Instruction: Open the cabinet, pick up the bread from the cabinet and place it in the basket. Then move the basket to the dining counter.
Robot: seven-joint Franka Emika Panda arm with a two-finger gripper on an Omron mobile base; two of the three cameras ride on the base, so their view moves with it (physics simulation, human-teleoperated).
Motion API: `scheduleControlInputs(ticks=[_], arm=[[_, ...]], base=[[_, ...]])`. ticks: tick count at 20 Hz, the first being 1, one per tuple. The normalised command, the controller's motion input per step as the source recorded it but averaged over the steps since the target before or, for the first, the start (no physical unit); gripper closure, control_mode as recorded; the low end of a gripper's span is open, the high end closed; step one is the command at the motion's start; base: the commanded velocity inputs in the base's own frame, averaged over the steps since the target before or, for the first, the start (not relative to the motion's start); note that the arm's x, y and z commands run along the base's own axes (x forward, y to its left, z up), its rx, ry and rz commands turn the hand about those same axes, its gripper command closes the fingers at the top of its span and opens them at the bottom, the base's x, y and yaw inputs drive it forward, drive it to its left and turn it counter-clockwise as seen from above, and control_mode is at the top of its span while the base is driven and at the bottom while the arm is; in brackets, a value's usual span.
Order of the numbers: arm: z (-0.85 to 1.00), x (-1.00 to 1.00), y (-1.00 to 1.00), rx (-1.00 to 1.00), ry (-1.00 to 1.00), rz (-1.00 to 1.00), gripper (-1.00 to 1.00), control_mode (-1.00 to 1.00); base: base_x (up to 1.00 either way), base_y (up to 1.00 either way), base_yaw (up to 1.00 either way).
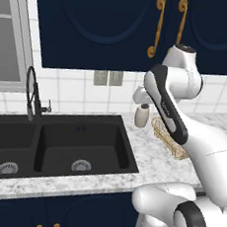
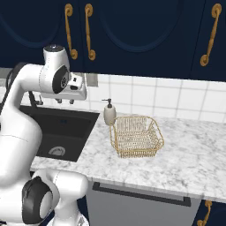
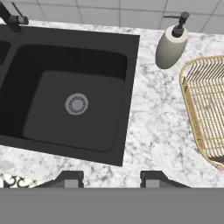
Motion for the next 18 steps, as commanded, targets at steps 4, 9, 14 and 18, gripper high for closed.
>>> scheduleControlInputs(ticks=[4,9,14,18], arm=[[0.00,0.01,-0.04,-0.06,-0.06,-0.04,-1.00,-1.00],[0.37,0.03,-0.36,-0.10,-0.63,-0.18,-1.00,-1.00],[0.93,0.33,-0.58,0.07,-0.32,-0.13,-1.00,-1.00],[1.00,0.19,-0.28,0.23,-0.31,-0.05,-1.00,-1.00]], base=[[0.00,0.00,0.00],[0.00,0.00,0.00],[0.00,0.00,0.00],[0.00,0.00,0.00]])
